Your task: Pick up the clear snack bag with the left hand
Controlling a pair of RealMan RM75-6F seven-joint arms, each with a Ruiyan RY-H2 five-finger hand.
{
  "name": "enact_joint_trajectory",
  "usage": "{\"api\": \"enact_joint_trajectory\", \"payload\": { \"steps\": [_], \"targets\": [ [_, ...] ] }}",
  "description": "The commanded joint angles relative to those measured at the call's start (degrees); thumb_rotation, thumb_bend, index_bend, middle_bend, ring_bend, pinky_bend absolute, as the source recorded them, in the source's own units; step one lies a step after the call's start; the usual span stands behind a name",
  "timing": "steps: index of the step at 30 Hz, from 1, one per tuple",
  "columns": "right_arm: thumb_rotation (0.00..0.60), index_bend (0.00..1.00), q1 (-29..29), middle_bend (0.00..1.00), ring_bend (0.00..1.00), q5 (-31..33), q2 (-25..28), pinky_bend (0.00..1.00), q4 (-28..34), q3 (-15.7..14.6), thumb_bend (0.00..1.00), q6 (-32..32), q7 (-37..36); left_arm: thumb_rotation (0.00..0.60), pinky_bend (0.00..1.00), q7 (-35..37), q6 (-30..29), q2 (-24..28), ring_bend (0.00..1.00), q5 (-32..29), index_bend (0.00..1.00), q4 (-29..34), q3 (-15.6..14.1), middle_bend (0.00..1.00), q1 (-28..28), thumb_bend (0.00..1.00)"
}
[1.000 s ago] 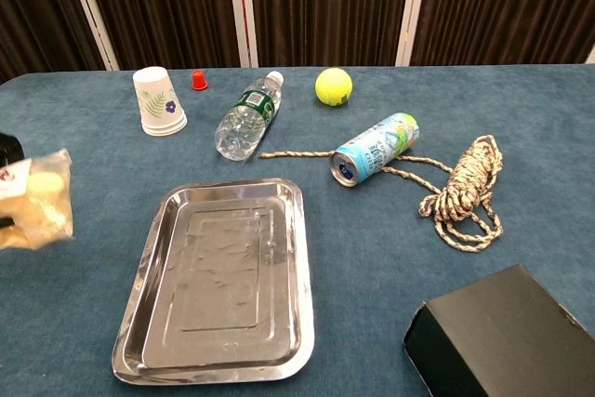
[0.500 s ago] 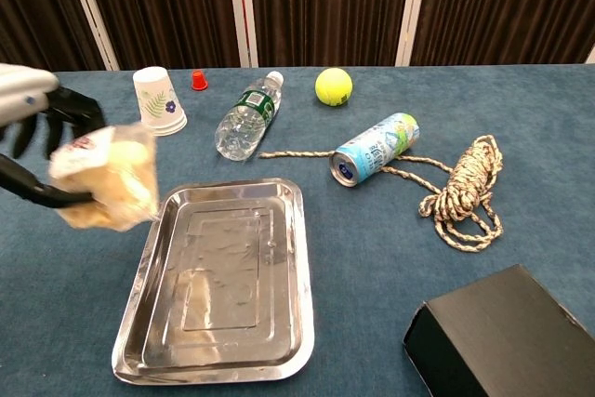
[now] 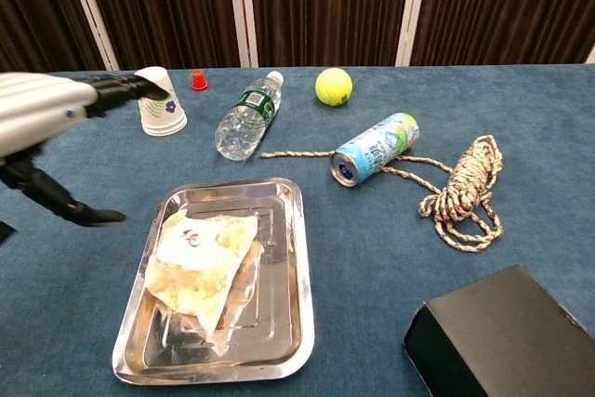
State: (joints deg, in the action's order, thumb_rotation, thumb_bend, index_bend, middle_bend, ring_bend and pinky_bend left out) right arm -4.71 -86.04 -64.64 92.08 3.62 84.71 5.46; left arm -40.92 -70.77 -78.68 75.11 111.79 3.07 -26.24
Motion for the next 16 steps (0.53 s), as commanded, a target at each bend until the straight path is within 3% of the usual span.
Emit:
{"api": "enact_joint_trajectory", "payload": {
  "steps": [1, 4, 10, 16],
  "targets": [
    [0.6, 0.0, 0.0, 0.0, 0.0, 0.0, 0.0, 0.11, 0.1, 0.0, 0.3, 0.0, 0.2, 0.6, 0.18, 4.5, -4.2, 5.4, 0.0, 3.2, 0.0, 1.0, -1.7, 0.0, 3.3, 0.12],
    [0.6, 0.0, -0.1, 0.0, 0.0, 0.0, -0.1, 0.11, 0.2, -0.1, 0.3, -0.1, 0.6, 0.6, 0.15, 9.9, -8.5, 9.2, 0.0, 6.8, 0.0, -0.8, -3.3, 0.0, 6.6, 0.1],
    [0.6, 0.0, -0.3, 0.0, 0.0, 0.6, -0.7, 0.11, 0.1, 0.0, 0.3, -0.8, 1.9, 0.6, 0.0, 20.7, -15.6, 13.6, 0.0, 9.6, 0.0, -7.6, -6.5, 0.0, 13.4, 0.03],
    [0.6, 0.0, 0.0, 0.0, 0.0, 0.6, -0.8, 0.11, 0.1, -0.2, 0.3, -0.4, 3.0, 0.6, 0.0, 28.0, -20.1, 14.3, 0.0, 12.3, 0.0, -15.5, -8.0, 0.0, 17.8, 0.0]
  ]
}}
